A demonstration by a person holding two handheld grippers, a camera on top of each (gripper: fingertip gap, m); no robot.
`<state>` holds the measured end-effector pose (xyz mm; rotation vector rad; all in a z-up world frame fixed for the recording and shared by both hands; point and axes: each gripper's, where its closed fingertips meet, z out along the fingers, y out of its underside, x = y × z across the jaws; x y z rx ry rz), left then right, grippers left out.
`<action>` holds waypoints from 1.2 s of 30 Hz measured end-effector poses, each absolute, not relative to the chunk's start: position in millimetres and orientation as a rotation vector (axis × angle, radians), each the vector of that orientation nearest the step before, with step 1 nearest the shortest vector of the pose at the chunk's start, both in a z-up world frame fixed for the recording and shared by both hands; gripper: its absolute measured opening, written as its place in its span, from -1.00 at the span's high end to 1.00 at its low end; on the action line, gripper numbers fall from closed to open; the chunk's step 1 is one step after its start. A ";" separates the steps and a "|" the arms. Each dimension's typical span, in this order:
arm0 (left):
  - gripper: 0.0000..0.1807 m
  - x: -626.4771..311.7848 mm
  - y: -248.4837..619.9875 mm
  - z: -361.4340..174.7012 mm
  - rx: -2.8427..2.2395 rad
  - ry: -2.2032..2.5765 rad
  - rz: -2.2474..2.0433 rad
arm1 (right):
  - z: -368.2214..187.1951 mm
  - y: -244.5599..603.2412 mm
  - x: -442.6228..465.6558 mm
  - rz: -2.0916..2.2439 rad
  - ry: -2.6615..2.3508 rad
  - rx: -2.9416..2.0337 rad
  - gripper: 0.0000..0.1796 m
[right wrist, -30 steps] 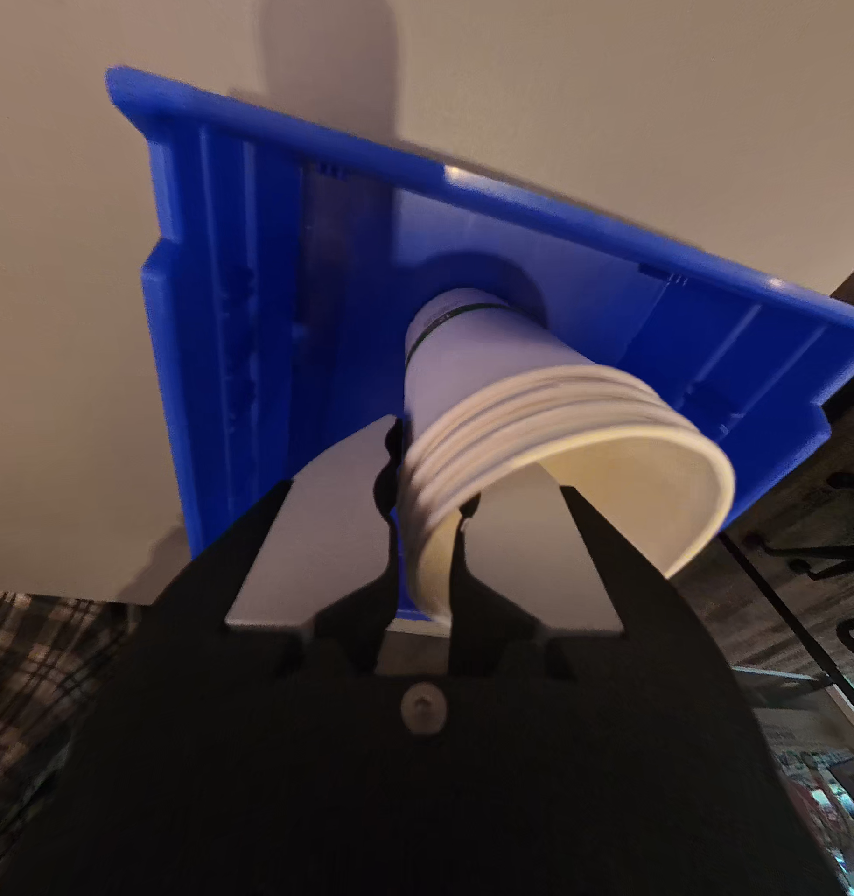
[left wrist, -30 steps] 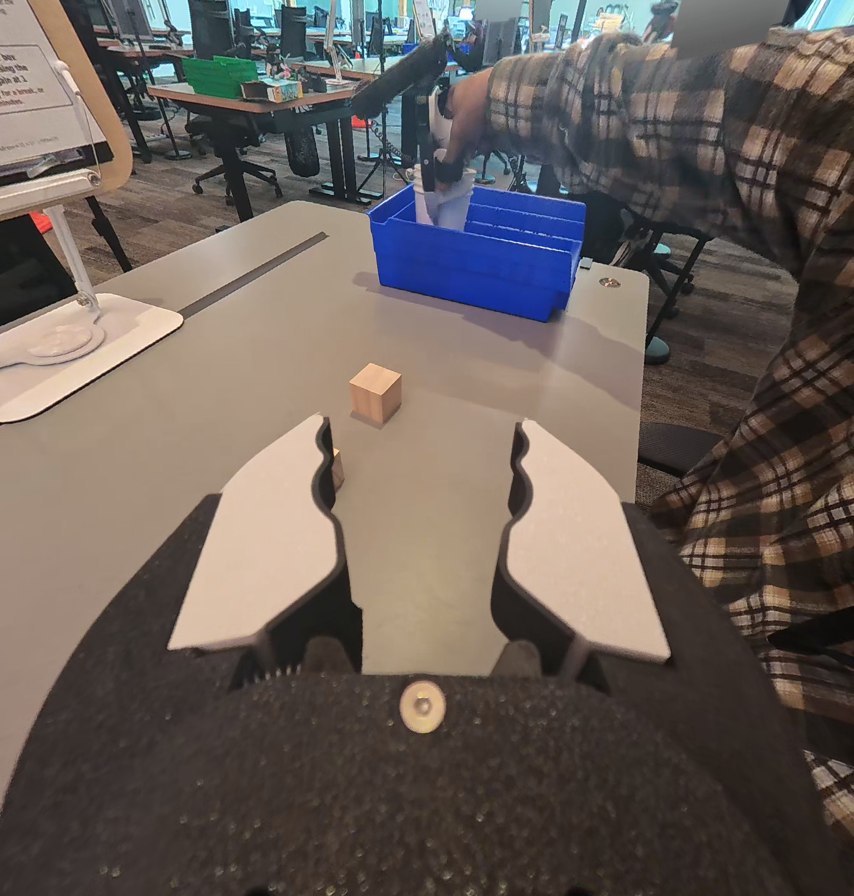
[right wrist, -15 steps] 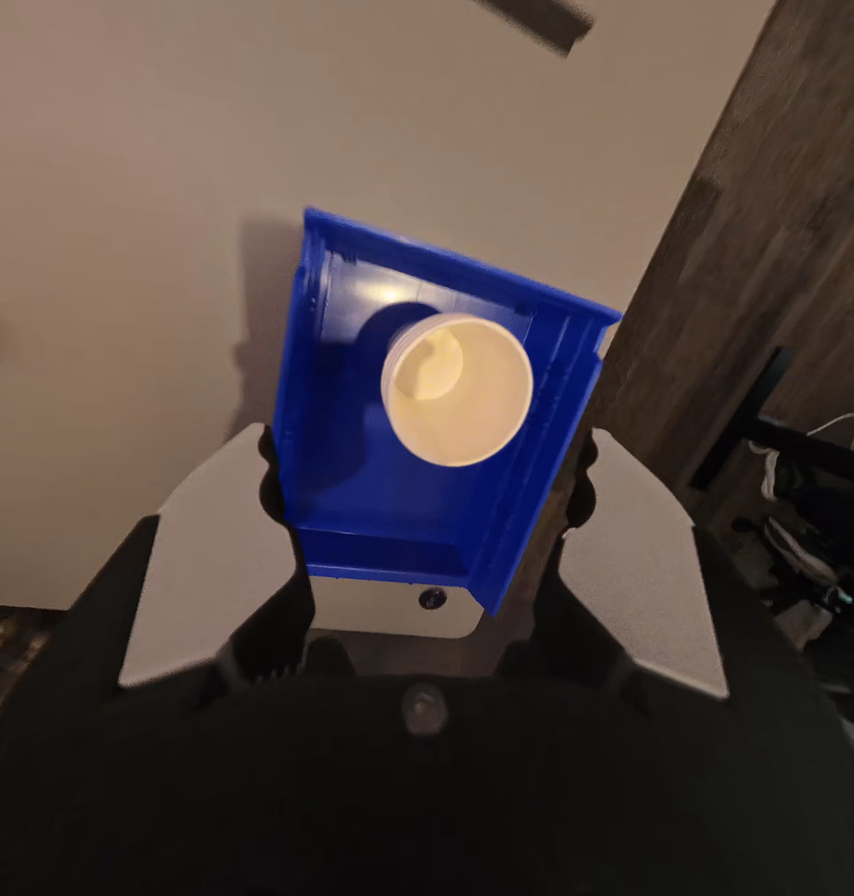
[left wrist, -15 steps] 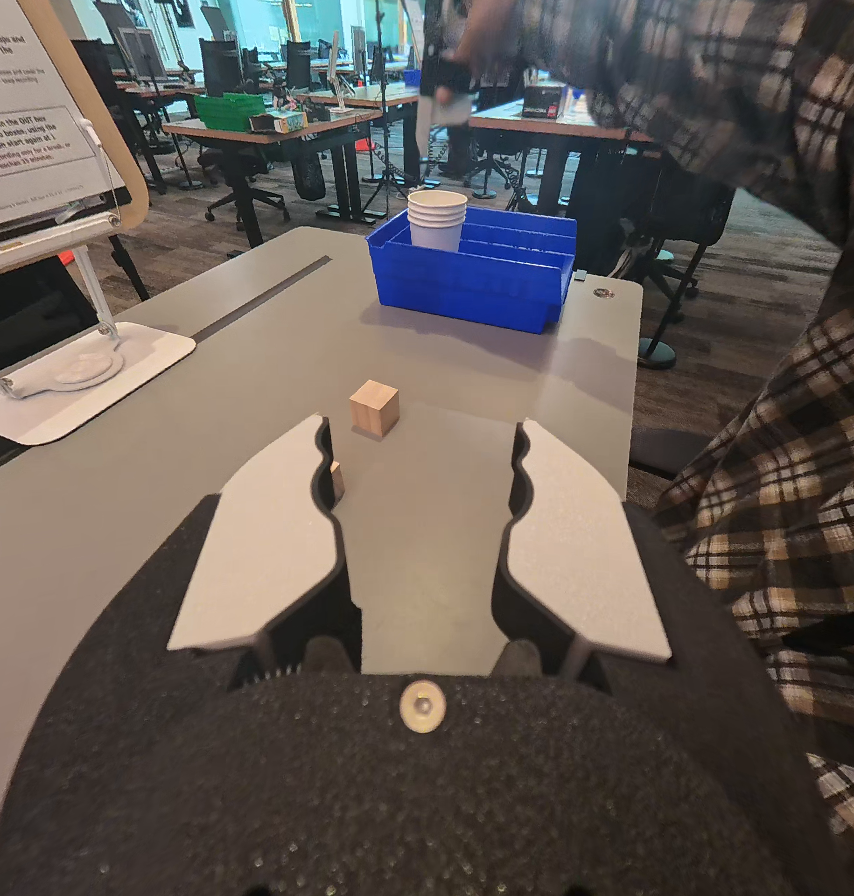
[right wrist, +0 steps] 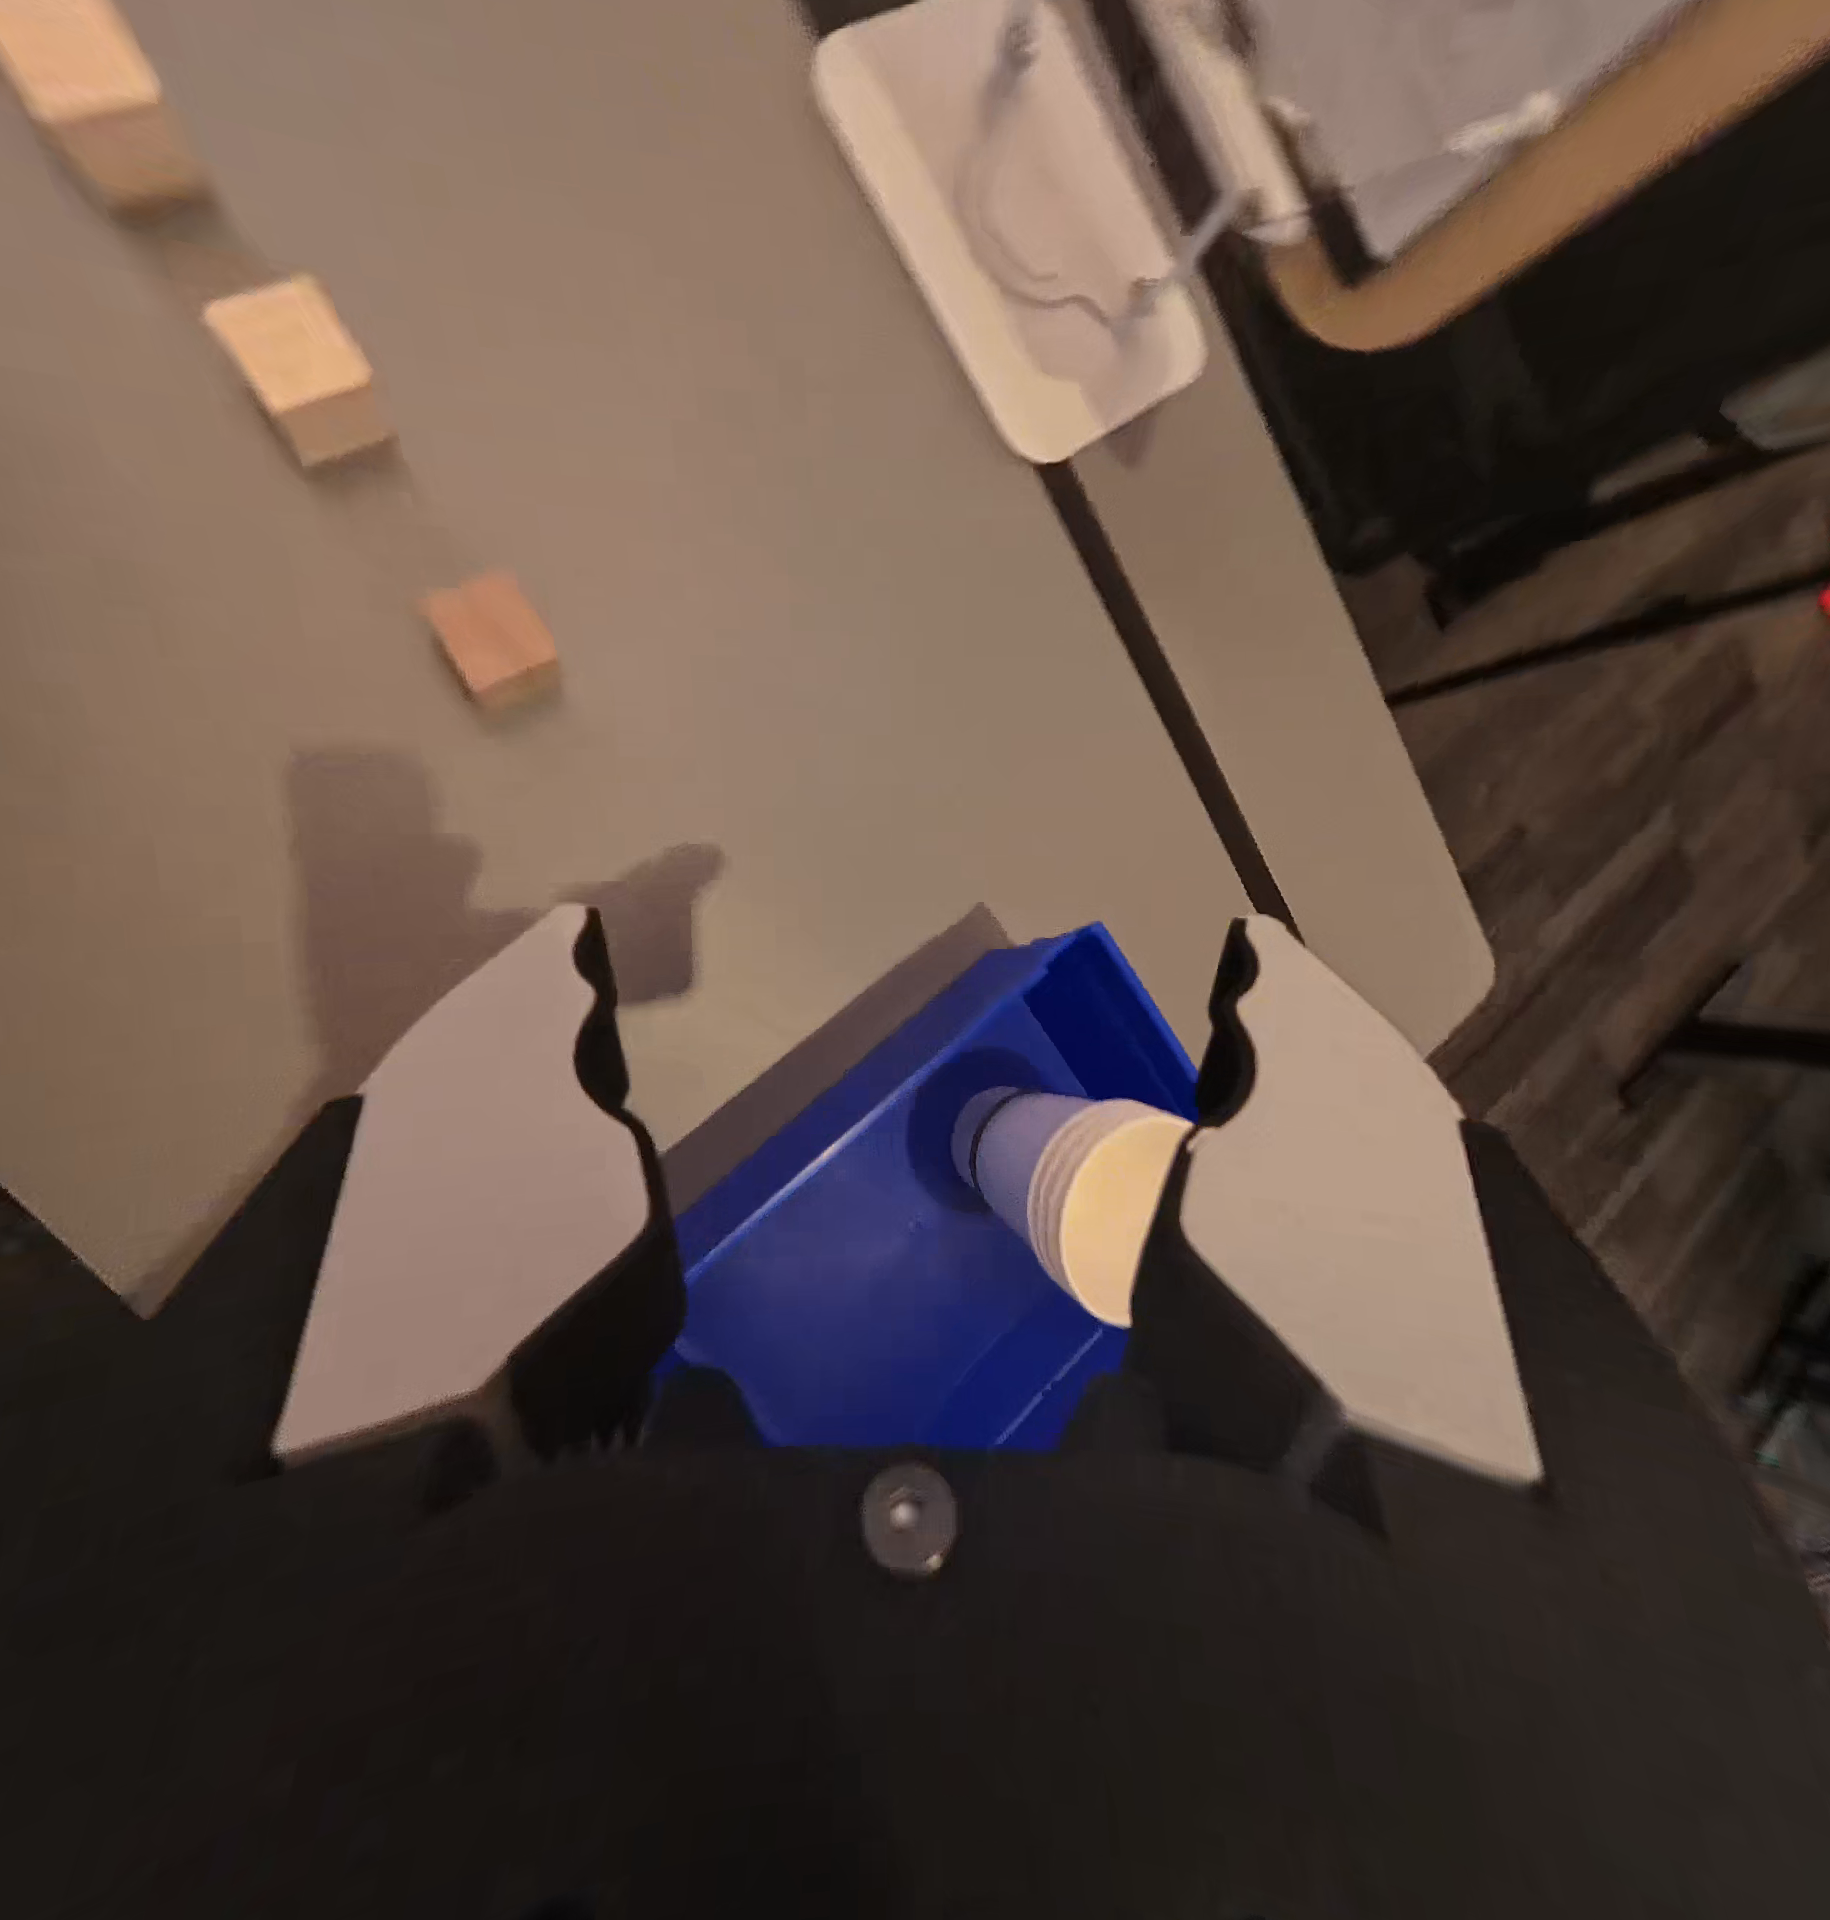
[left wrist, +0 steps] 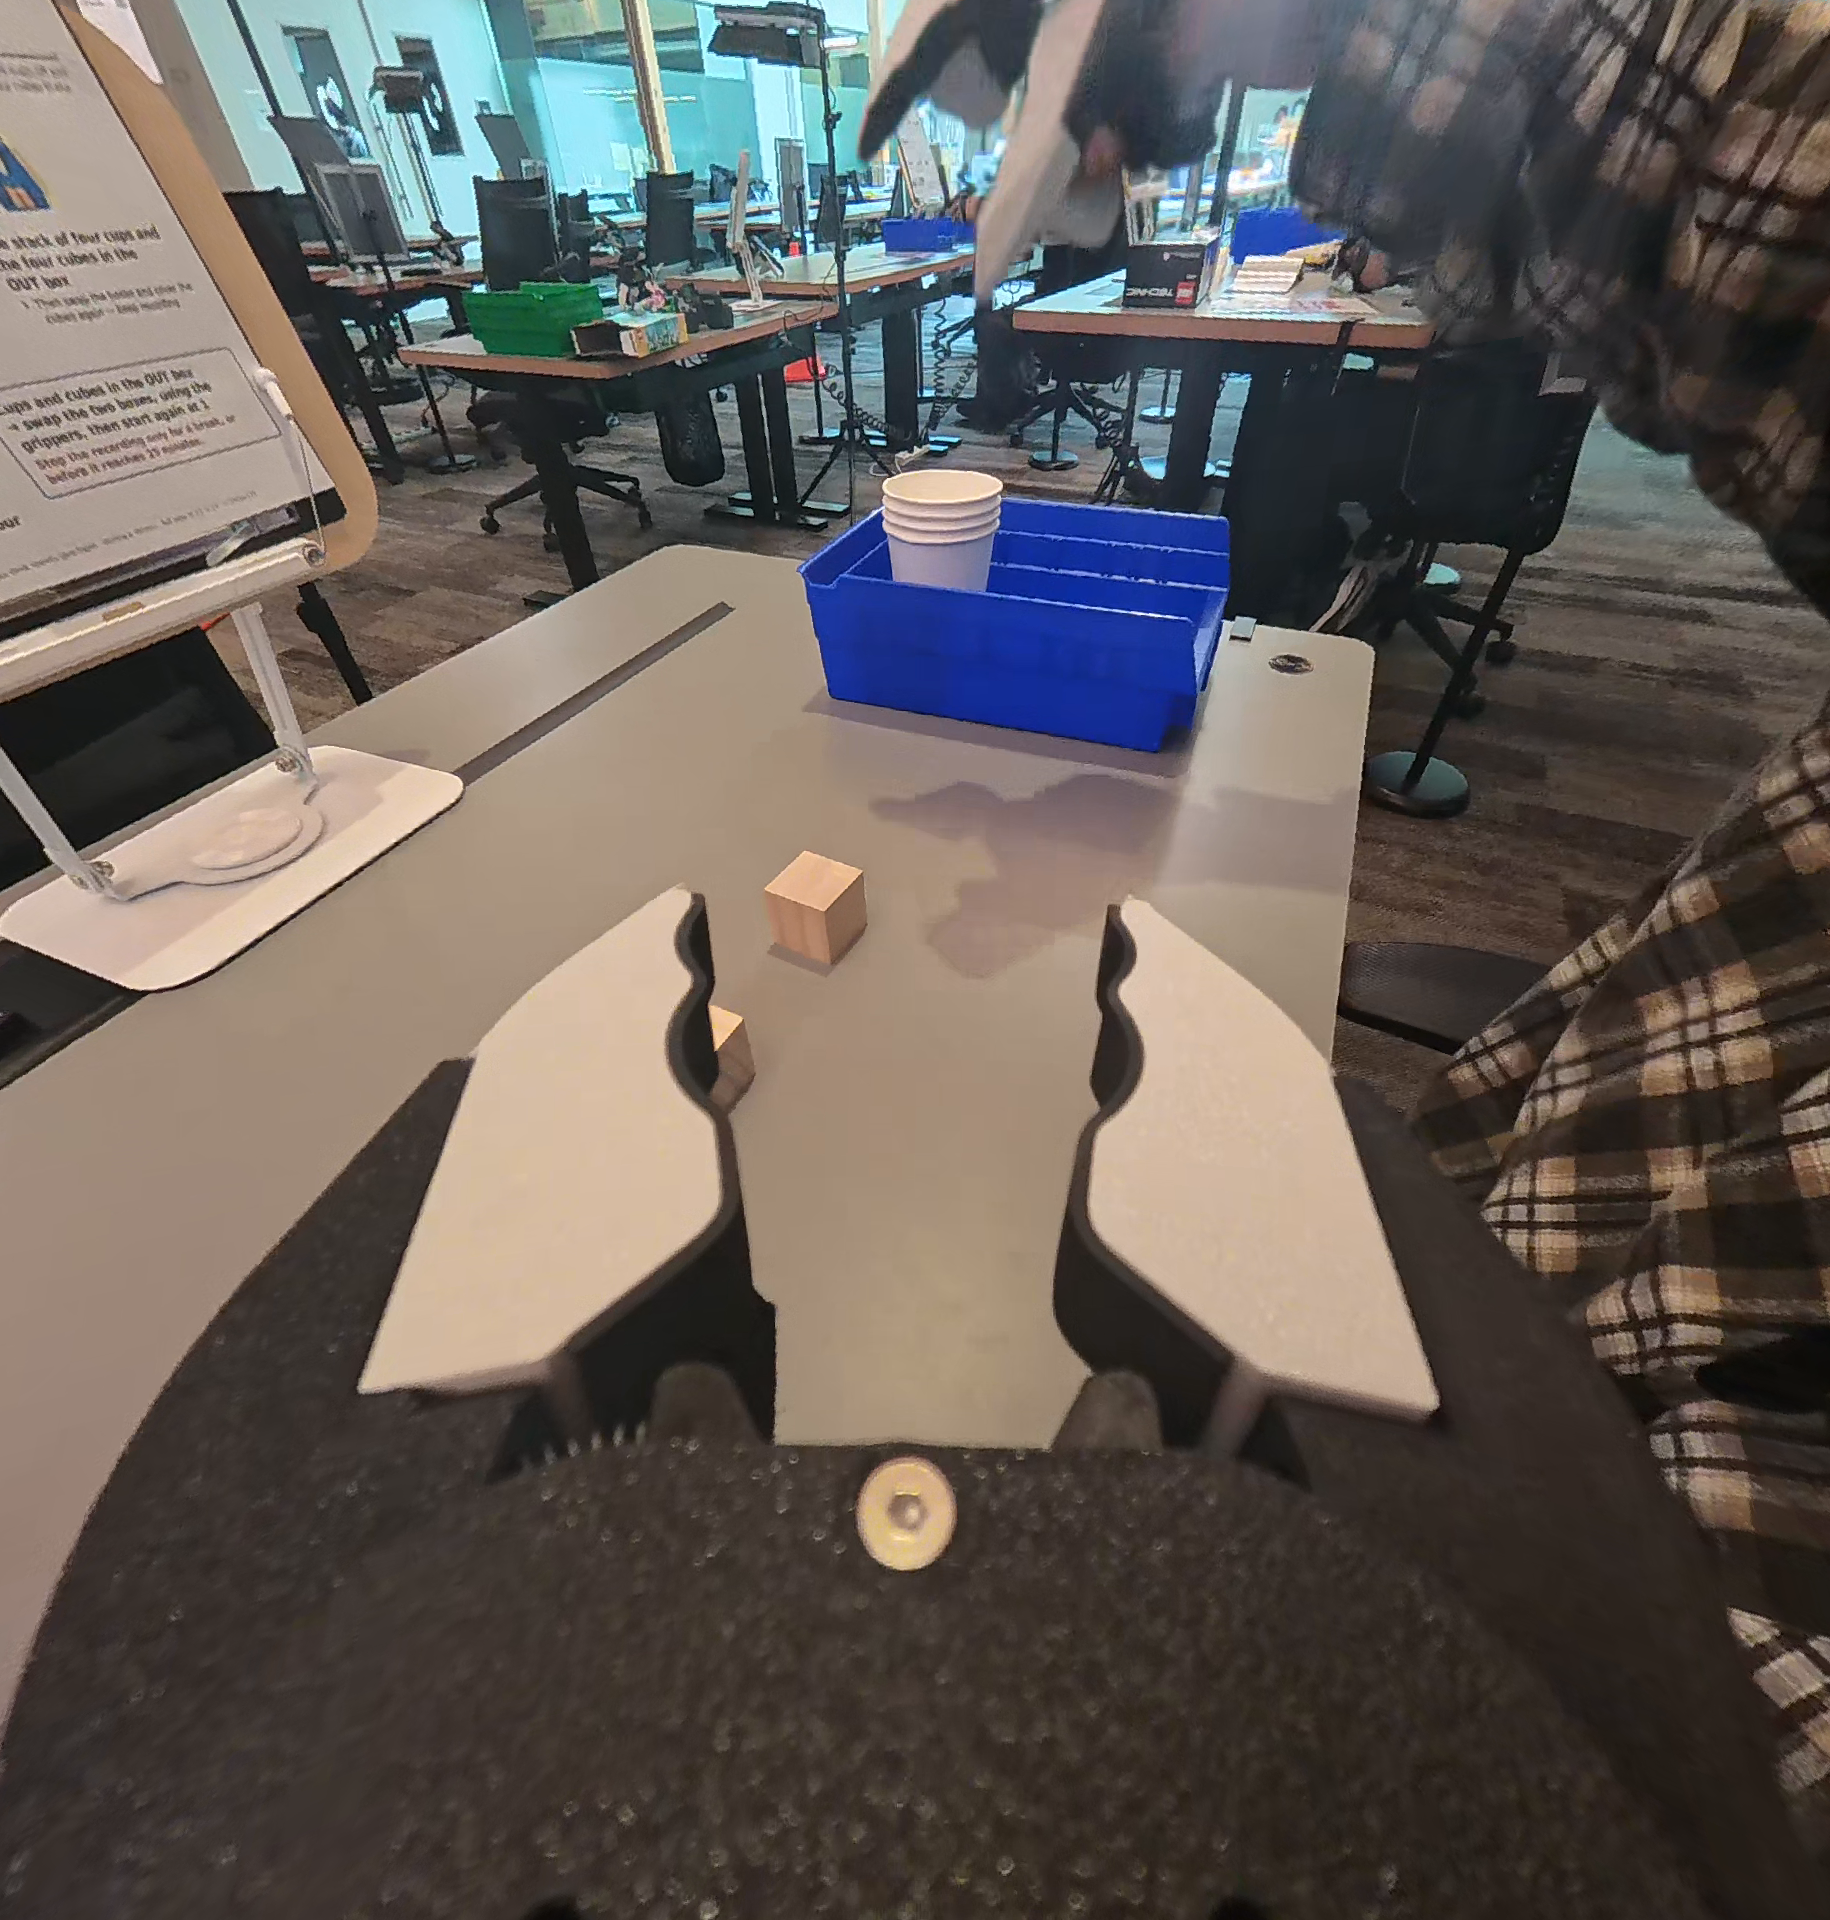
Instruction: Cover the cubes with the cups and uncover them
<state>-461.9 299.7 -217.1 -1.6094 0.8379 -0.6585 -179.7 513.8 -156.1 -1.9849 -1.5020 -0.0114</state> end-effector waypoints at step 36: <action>0.23 -471.3 299.0 -214.1 -1.604 0.831 -0.657 | -378.2 486.5 -307.8 0.070 -2.059 -2.208 0.51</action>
